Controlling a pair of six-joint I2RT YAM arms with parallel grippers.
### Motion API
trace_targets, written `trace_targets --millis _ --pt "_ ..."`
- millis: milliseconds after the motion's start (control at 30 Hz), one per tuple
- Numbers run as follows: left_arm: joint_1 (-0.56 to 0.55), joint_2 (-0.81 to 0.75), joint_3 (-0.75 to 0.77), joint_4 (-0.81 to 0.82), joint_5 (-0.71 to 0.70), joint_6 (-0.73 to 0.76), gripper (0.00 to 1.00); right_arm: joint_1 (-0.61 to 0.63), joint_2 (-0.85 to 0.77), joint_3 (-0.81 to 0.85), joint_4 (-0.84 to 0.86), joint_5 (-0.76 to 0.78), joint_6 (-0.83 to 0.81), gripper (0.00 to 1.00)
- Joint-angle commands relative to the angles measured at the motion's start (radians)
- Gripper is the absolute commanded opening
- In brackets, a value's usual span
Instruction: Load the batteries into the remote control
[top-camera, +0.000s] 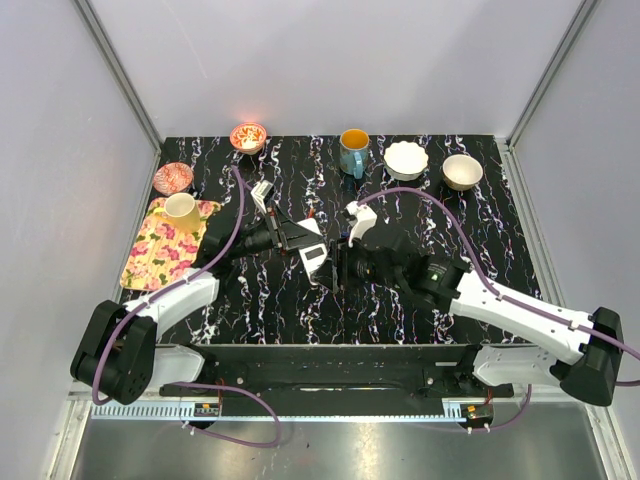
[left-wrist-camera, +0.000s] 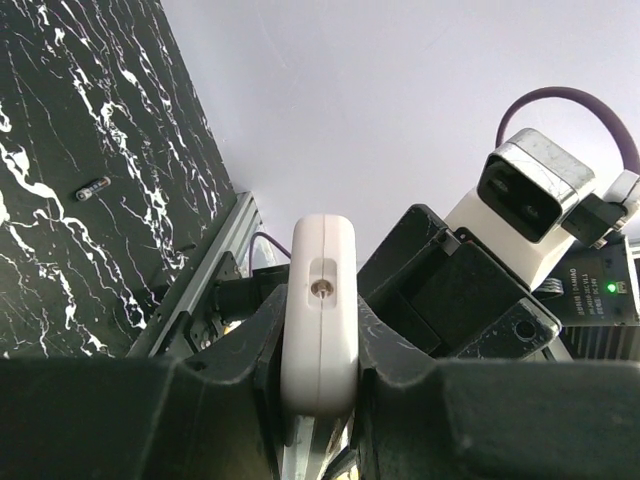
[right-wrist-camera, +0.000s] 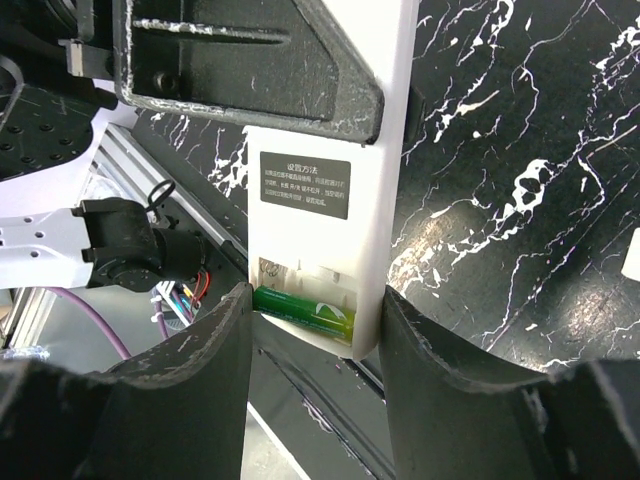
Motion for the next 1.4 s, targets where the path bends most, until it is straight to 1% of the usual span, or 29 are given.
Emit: trace_targets --millis 0,167,367,467,500,567,600,667,700,800,833,900,1033,1167,1367 --pt "-0.01 -0.051 0.098 0.131 -0.008 -0.099 0.0 0.007 0.078 -0.01 -0.19 -0.014 -0.043 0.0" --pt "-0.012 -0.052 0.092 0.126 -0.008 -0.097 0.0 0.004 0.083 -0.004 -0.204 0.018 -0.044 0.0" --pt "-0.01 -0.048 0.084 0.125 -0.012 -0.09 0.0 -0.001 0.046 -0.003 -0.171 -0.033 -0.053 0.0" --pt "-0.01 -0.042 0.078 0.134 -0.012 -0.091 0.0 -0.001 0.044 0.005 -0.17 -0.042 -0.049 0.06" --pt "-0.01 -0.042 0.076 0.136 -0.012 -0.09 0.0 -0.001 0.041 0.005 -0.17 -0.043 -0.046 0.14" --pt "-0.01 -0.04 0.073 0.133 -0.012 -0.088 0.0 0.001 0.037 0.008 -0.165 -0.043 -0.041 0.16" --pt "-0.012 -0.04 0.073 0.128 -0.012 -0.083 0.0 -0.001 0.035 0.011 -0.164 -0.043 -0.04 0.23" --pt "-0.01 -0.041 0.07 0.116 -0.012 -0.076 0.0 -0.002 0.032 0.014 -0.159 -0.045 -0.033 0.27" --pt "-0.01 -0.043 0.07 0.113 -0.012 -0.07 0.0 -0.002 0.032 0.017 -0.159 -0.045 -0.03 0.33" --pt "-0.01 -0.04 0.064 0.097 -0.014 -0.057 0.0 -0.004 0.024 0.024 -0.148 -0.045 -0.017 0.36" --pt "-0.01 -0.04 0.064 0.096 -0.014 -0.054 0.0 -0.004 0.021 0.022 -0.144 -0.043 -0.011 0.4" --pt "-0.012 -0.038 0.061 0.09 -0.012 -0.05 0.0 -0.01 0.015 0.021 -0.139 -0.04 -0.003 0.43" --pt "-0.01 -0.035 0.06 0.074 -0.015 -0.034 0.0 -0.019 -0.006 0.016 -0.125 -0.037 0.016 0.46" --pt "-0.01 -0.034 0.053 0.047 -0.018 -0.016 0.0 -0.027 -0.017 0.011 -0.116 -0.043 0.025 0.53" --pt "-0.01 -0.034 0.046 0.042 -0.023 -0.007 0.0 -0.033 -0.009 0.013 -0.112 -0.053 0.022 0.55"
